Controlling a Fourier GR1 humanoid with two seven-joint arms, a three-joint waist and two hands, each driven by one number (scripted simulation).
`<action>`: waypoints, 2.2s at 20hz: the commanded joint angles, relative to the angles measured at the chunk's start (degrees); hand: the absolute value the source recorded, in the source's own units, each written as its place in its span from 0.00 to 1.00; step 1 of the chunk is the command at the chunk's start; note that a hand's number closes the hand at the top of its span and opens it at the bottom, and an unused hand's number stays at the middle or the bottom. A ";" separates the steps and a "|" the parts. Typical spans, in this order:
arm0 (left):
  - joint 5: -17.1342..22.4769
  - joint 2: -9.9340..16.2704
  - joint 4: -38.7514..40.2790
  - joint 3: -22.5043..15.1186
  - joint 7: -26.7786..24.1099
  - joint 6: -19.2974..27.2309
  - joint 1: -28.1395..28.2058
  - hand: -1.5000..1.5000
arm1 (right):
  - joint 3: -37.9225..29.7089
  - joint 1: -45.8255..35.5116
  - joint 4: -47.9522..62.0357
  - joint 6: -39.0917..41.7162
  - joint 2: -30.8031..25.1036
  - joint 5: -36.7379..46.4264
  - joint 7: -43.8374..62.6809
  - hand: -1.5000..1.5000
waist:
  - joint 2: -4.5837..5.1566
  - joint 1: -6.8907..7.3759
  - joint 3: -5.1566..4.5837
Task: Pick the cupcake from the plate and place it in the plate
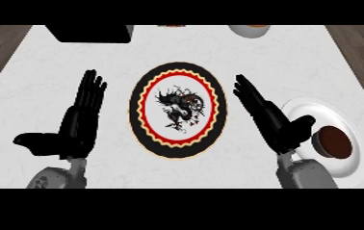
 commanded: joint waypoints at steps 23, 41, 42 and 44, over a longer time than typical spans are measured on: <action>-6.90 8.47 11.76 3.41 -0.74 -12.48 3.27 0.50 | -23.68 24.32 -10.71 -18.64 -10.87 15.94 -21.52 0.00 | 1.08 -0.06 1.70; -8.05 7.44 15.99 7.14 -2.43 -16.34 1.91 0.50 | -19.71 25.88 -16.89 -0.14 -26.89 28.98 16.10 0.00 | 1.24 0.64 1.70; -9.92 5.12 17.76 5.91 -3.29 -14.77 1.56 0.50 | -19.20 28.74 -20.55 0.06 -26.46 30.65 17.18 0.00 | 1.20 0.22 1.69; -9.58 4.72 17.61 8.02 -1.62 -15.15 0.77 0.50 | -21.85 28.90 -21.80 2.09 -25.93 30.55 18.53 0.00 | 1.14 0.15 1.71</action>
